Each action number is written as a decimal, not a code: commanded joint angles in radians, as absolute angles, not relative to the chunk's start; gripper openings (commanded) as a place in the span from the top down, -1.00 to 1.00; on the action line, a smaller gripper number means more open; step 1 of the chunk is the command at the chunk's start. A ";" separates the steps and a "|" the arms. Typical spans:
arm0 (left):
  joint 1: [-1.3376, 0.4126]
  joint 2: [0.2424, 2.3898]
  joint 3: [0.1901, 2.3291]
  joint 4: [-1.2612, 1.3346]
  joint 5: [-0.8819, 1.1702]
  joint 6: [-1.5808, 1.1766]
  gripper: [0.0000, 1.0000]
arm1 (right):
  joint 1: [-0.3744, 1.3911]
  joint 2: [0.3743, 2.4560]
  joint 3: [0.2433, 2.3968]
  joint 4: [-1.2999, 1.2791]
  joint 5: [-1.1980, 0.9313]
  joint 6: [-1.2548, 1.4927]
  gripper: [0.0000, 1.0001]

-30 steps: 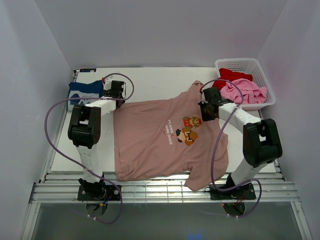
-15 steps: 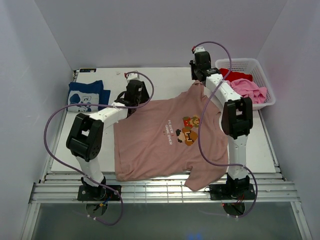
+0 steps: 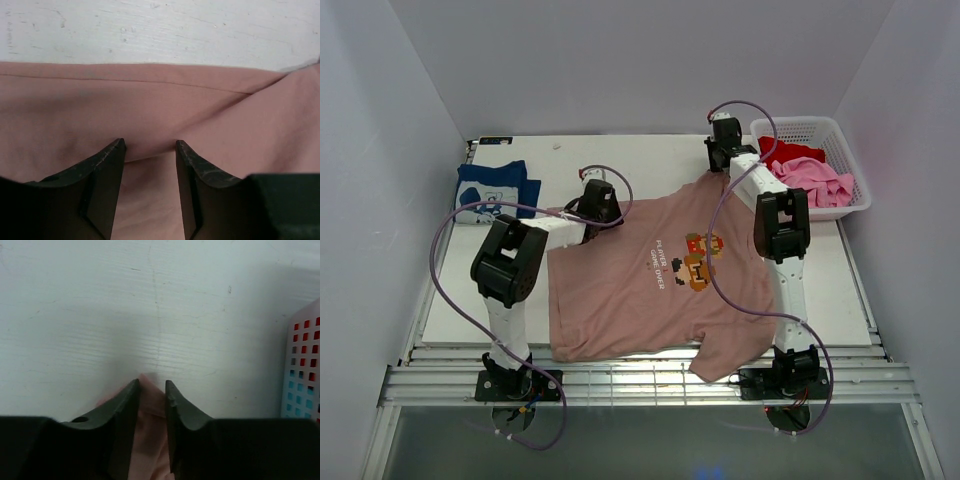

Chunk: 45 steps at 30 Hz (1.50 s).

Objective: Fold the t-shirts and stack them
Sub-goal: Flatten the tshirt out

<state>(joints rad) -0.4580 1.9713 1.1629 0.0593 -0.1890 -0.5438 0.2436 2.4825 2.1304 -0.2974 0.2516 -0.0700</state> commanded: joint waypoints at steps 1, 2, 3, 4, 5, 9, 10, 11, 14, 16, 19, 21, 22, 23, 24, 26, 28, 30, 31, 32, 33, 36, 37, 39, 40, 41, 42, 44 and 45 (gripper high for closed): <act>-0.468 1.931 1.115 0.054 -0.172 -0.572 -0.11 | 0.227 2.470 2.155 -0.256 0.247 -0.081 0.55; -0.469 1.925 1.105 0.054 -0.173 -0.575 -0.11 | 0.227 2.453 2.143 -0.241 0.245 -0.081 0.68; -0.472 1.913 1.082 0.054 -0.175 -0.580 -0.11 | 0.227 2.441 2.126 -0.226 0.250 -0.083 0.80; -0.474 1.907 1.068 0.052 -0.178 -0.587 -0.11 | 0.227 2.425 2.079 -0.209 0.250 -0.080 0.84; -0.477 1.899 1.056 0.054 -0.187 -0.592 -0.11 | 0.227 2.393 2.054 -0.190 0.252 -0.080 0.85; -0.485 1.865 0.990 0.049 -0.201 -0.609 -0.11 | 0.227 2.301 1.962 -0.137 0.232 -0.072 0.85; -0.485 1.853 0.961 0.049 -0.202 -0.612 -0.11 | 0.227 2.287 1.945 -0.138 0.227 -0.071 0.85; -0.486 1.848 0.948 0.051 -0.207 -0.620 -0.10 | 0.227 2.266 1.939 -0.140 0.212 -0.072 0.85; -0.489 1.827 0.910 0.054 -0.210 -0.629 -0.10 | 0.227 2.256 1.937 -0.150 0.189 -0.078 0.70; -0.491 1.806 0.888 0.054 -0.215 -0.630 -0.10 | 0.227 2.264 1.947 -0.169 0.170 -0.077 0.34; -0.492 1.783 0.865 0.046 -0.221 -0.632 -0.10 | 0.227 2.278 1.963 -0.179 0.144 -0.074 0.22; -0.497 1.755 0.841 0.043 -0.222 -0.637 -0.10 | 0.227 2.283 1.960 -0.172 0.121 -0.069 0.21; -0.497 1.746 0.833 0.044 -0.222 -0.637 -0.09 | 0.227 2.287 1.963 -0.167 0.114 -0.066 0.18; -0.499 1.735 0.825 0.041 -0.224 -0.637 -0.10 | 0.227 2.302 1.970 -0.169 0.106 -0.063 0.16; -0.500 1.721 0.813 0.041 -0.224 -0.638 -0.09 | 0.227 2.313 1.991 -0.175 0.092 -0.058 0.15; -0.502 1.712 0.807 0.037 -0.226 -0.640 -0.09 | 0.227 2.347 2.011 -0.178 0.063 -0.049 0.14; -0.502 1.704 0.801 0.031 -0.224 -0.641 -0.09 | 0.227 2.377 2.037 -0.178 0.040 -0.032 0.13; -0.502 1.698 0.799 0.026 -0.221 -0.641 -0.09 | 0.227 2.396 2.052 -0.176 0.011 -0.015 0.12; -0.503 1.700 0.798 0.026 -0.218 -0.644 -0.09 | 0.226 2.411 2.065 -0.176 0.011 -0.008 0.12; -0.503 1.698 0.796 0.025 -0.216 -0.646 -0.09 | 0.227 2.419 2.071 -0.176 -0.032 -0.008 0.12; -0.505 1.698 0.798 0.022 -0.215 -0.647 -0.09 | 0.227 2.427 2.077 -0.175 -0.040 0.017 0.11; -0.506 1.698 0.796 0.018 -0.215 -0.652 -0.08 | 0.226 2.453 2.097 -0.172 -0.067 0.028 0.07; -0.506 1.698 0.795 0.018 -0.215 -0.653 -0.09 | 0.225 2.468 2.108 -0.173 -0.072 0.031 0.06; -0.506 1.697 0.796 0.015 -0.213 -0.655 -0.08 | 0.227 2.479 2.118 -0.173 -0.084 0.040 0.06; -0.506 1.697 0.796 0.014 -0.213 -0.655 -0.09 | 0.226 2.485 2.125 -0.173 -0.089 0.041 0.06; -0.506 1.695 0.798 0.012 -0.213 -0.657 -0.08 | 0.225 2.496 2.131 -0.172 -0.094 0.046 0.08; -0.506 1.697 0.796 0.011 -0.216 -0.658 -0.08 | 0.227 2.496 2.131 -0.172 -0.092 0.049 0.15; -0.506 1.697 0.801 0.009 -0.218 -0.657 -0.08 | 0.227 2.490 2.122 -0.158 -0.081 0.052 0.68; -0.506 1.700 0.802 0.005 -0.221 -0.657 -0.09 | 0.227 2.484 2.102 -0.152 -0.077 0.052 0.85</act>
<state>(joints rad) -0.5007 1.7161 0.8253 0.1066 -0.2176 -0.6514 0.2249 2.4889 2.0766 -0.2012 -0.0643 0.0296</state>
